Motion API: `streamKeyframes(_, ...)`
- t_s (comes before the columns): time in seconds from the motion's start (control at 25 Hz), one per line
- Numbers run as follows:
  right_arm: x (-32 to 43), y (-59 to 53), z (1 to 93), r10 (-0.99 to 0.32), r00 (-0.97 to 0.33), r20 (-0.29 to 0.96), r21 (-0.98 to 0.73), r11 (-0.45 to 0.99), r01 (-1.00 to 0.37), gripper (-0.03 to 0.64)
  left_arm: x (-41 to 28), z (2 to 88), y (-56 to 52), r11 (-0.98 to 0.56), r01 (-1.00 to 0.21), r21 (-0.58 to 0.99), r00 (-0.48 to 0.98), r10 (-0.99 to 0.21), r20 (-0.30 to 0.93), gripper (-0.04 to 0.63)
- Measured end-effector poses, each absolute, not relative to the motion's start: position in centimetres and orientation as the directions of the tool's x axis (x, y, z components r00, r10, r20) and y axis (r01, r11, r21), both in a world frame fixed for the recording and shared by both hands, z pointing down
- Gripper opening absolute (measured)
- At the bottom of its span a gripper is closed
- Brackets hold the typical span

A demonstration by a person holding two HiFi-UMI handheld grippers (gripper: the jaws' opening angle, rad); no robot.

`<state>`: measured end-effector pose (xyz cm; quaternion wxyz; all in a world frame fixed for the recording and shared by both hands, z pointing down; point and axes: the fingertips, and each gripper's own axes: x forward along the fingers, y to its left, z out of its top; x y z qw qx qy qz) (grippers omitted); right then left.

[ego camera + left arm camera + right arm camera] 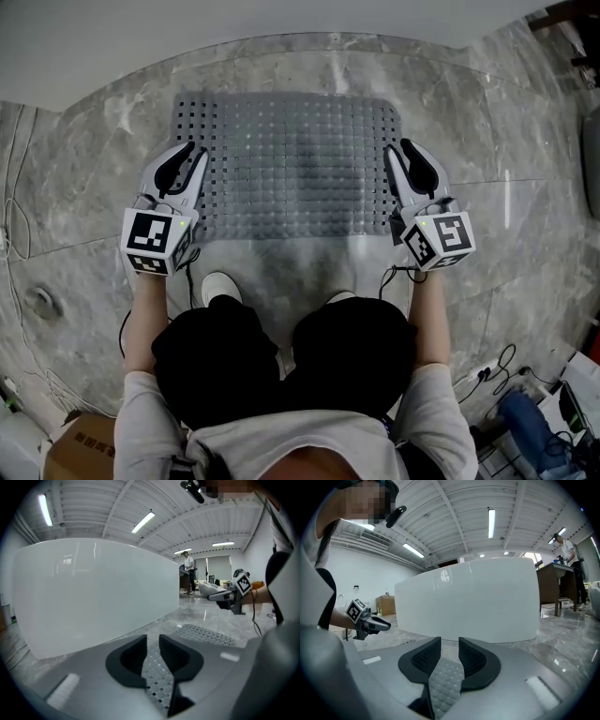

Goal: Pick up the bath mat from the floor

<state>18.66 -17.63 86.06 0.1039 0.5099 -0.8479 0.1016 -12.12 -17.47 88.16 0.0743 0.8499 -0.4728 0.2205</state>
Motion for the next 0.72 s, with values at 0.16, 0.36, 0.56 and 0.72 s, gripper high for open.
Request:
streamKeyframes(0.16,19.5,-17.3,88.0,-0.846,-0.439,0.302,-0.087,0.434,-0.897,0.148,-13.1,90.5,-17.3,-0.523,-0.849,-0.075,0.426,-0.761,0.490,0.120)
streamKeyframes(0.36,20.4,-17.0,89.9,-0.844,-0.421,0.332,-0.093,0.414,-0.905,0.189,-14.3,92.5,-17.2,-0.487,-0.871,-0.058,0.391,-0.761,0.518,0.151)
streamKeyframes(0.56,20.9,-17.1,91.8,-0.835,-0.412,0.366,-0.101,0.404,-0.909,0.218,-15.9,94.6,-17.5,-0.445,-0.895,-0.031,0.353,-0.749,0.561,0.175)
streamKeyframes(0.72,21.5,-17.2,93.3,-0.826,-0.407,0.389,-0.116,0.394,-0.912,0.229,-16.8,96.3,-17.6,-0.433,-0.899,-0.064,0.312,-0.737,0.599,0.199)
